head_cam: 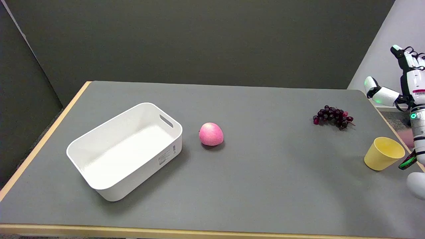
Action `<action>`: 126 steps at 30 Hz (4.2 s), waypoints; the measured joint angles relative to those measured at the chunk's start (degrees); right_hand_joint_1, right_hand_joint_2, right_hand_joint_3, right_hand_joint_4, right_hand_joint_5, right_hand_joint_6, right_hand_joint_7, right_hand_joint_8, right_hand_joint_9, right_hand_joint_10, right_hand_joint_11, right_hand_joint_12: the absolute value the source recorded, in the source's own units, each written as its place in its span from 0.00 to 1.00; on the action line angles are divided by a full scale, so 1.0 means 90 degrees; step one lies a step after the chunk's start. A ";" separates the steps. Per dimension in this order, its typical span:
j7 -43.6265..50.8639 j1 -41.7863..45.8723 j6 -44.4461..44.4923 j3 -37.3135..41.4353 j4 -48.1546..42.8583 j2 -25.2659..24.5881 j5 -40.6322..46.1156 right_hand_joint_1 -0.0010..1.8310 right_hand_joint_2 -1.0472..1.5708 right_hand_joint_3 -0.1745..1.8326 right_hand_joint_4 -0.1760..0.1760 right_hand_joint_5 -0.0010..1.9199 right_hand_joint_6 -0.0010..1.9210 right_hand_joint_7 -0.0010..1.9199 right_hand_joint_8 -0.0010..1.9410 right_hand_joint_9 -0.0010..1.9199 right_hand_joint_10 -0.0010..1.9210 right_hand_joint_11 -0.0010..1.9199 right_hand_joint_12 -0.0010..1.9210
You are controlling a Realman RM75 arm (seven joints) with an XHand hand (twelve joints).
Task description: Pick up grapes.
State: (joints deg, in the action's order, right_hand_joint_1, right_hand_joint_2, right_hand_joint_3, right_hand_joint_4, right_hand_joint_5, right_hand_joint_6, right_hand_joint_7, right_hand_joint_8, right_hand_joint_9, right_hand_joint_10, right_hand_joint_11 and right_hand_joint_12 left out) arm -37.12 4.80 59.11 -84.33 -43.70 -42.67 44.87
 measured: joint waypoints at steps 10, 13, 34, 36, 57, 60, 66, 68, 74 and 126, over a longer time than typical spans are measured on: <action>-0.0276 -0.0010 -0.0013 -0.0136 0.0074 0.0020 -0.0118 0.25 0.64 0.54 0.63 0.05 0.17 0.10 0.15 0.01 0.28 0.00 0.45; -0.0430 0.0018 -0.0084 -0.0184 -0.0015 0.0020 -0.0207 0.24 0.63 0.52 0.55 0.05 0.18 0.09 0.16 0.00 0.29 0.00 0.45; 0.0334 0.0890 -0.1541 -0.0188 -0.1755 -0.0382 0.0386 0.23 0.59 0.56 0.46 0.03 0.21 0.02 0.18 0.00 0.10 0.00 0.26; 0.0576 0.0908 -0.1677 -0.0223 -0.1837 -0.0457 0.0580 0.24 0.60 0.56 0.46 0.03 0.21 0.02 0.18 0.00 0.09 0.00 0.26; 0.2287 0.0090 -0.2877 -0.0883 -0.1574 -0.0825 0.2054 0.26 0.60 0.56 0.46 0.02 0.21 0.03 0.19 0.00 0.11 0.00 0.28; 0.2373 -0.0139 -0.3012 -0.1047 -0.1380 -0.0844 0.2128 0.27 0.60 0.56 0.46 0.02 0.21 0.04 0.19 0.00 0.12 0.00 0.29; 0.2488 -0.0647 -0.3240 -0.1414 -0.0879 -0.0884 0.2240 0.23 0.63 0.54 0.50 0.05 0.20 0.09 0.18 0.00 0.26 0.00 0.37; 0.2511 -0.0825 -0.3304 -0.1550 -0.0689 -0.0902 0.2263 0.19 0.64 0.52 0.51 0.08 0.18 0.12 0.16 0.02 0.31 0.00 0.45; 0.2566 -0.1356 -0.3430 -0.1900 -0.0109 -0.0984 0.2299 0.36 0.71 0.50 0.45 0.24 0.55 0.37 0.62 0.34 0.64 0.17 0.93; 0.2775 -0.1250 -0.2443 -0.1666 -0.2698 -0.0576 0.1111 0.37 0.68 0.52 0.44 0.25 0.54 0.39 0.54 0.36 0.68 0.20 0.97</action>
State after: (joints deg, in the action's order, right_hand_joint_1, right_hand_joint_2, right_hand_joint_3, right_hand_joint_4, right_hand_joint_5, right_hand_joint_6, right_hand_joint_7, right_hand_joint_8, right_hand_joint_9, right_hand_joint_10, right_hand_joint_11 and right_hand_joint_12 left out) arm -12.15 -6.45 37.12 -99.32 -67.99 -47.86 54.87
